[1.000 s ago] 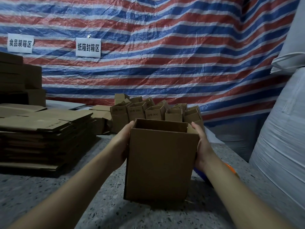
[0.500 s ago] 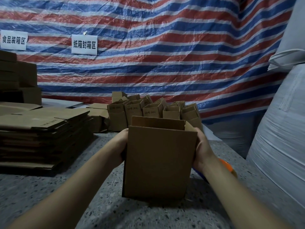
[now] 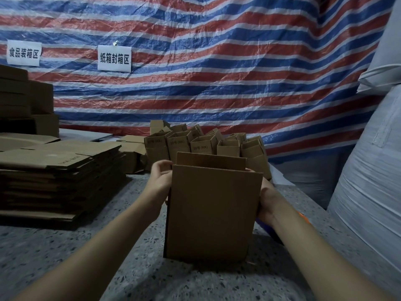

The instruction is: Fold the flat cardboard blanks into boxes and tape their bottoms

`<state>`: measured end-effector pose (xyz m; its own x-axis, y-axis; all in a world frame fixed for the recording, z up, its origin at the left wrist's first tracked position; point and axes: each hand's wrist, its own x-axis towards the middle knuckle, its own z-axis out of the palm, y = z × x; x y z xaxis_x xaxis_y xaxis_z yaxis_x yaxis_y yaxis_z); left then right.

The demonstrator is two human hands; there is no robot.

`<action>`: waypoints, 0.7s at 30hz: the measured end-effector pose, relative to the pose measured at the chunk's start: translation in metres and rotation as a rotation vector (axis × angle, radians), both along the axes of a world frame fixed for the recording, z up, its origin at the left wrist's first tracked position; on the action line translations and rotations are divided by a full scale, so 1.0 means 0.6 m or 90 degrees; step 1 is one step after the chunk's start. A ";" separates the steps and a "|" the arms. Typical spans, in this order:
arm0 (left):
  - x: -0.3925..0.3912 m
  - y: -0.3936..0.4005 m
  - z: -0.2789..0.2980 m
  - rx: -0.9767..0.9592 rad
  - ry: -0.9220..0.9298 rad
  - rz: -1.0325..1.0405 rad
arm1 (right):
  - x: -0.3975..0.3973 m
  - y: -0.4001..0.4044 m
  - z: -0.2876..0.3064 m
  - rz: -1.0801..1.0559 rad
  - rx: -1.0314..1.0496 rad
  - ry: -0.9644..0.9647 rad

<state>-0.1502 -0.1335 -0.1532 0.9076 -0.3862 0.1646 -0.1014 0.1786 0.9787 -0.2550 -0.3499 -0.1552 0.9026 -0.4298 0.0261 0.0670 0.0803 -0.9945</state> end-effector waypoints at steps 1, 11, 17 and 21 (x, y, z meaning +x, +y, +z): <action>0.000 0.003 0.001 0.000 -0.037 0.023 | -0.001 0.002 0.003 -0.001 0.001 0.008; 0.003 0.019 -0.005 0.066 -0.098 0.006 | -0.008 0.008 0.002 0.002 0.016 0.013; 0.025 0.050 0.002 0.153 -0.155 -0.173 | -0.002 0.004 0.002 0.004 0.019 0.009; 0.022 0.046 0.007 0.203 -0.199 -0.159 | 0.000 0.000 -0.002 0.016 0.024 -0.004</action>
